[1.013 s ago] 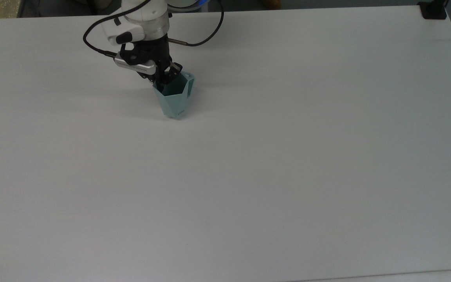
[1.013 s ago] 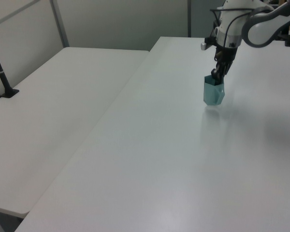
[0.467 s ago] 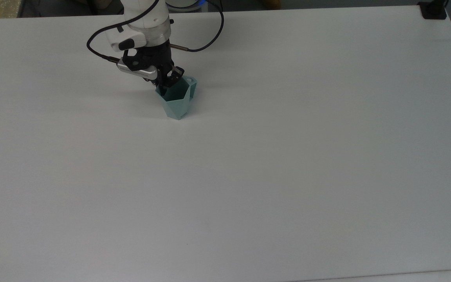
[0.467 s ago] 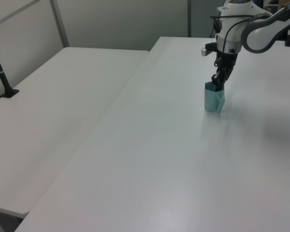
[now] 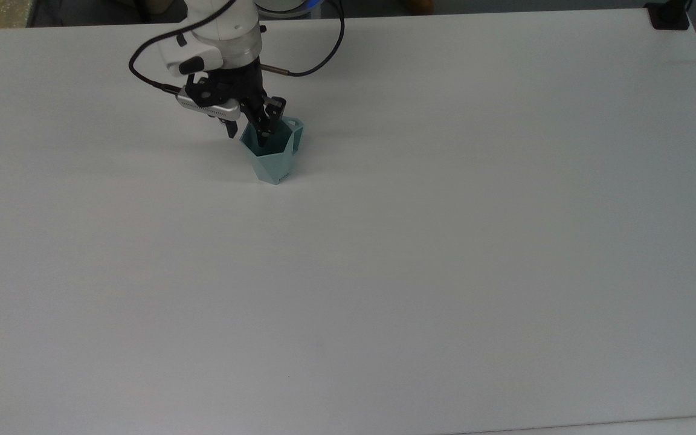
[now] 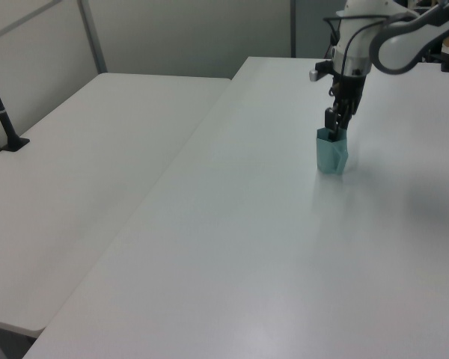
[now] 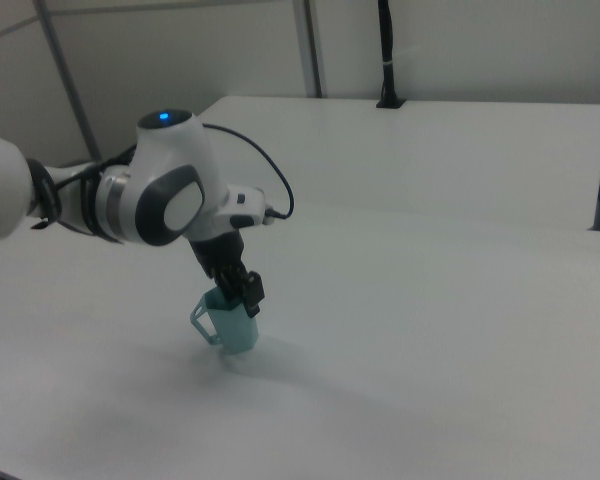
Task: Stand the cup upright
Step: 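Open the gripper and raise it away from the cup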
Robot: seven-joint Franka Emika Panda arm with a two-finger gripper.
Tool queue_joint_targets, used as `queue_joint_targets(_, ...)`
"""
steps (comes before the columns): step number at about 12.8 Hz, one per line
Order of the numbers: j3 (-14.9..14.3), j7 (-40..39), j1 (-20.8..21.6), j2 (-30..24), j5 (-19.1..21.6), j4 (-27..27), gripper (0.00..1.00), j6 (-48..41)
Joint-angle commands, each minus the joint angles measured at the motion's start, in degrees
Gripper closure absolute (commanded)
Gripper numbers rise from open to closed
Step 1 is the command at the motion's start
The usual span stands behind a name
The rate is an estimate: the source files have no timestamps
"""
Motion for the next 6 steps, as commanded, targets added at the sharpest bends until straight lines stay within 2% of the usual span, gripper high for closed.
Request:
queue_joint_targets(1,-0.17,-1.37,0.14,-2.32,1.60,7.28,0.00,-8.65)
queue_joint_targets(3,-0.17,-1.20,-0.04,-2.85,1.60,14.66,0.00,-16.11)
queue_joint_targets(4,-0.25,-1.63,-1.52,-2.33,1.60,20.43,0.00,-19.62)
queue_joint_targets(6,-0.25,-6.87,-3.55,-2.06,1.51,24.26,0.00,-24.99)
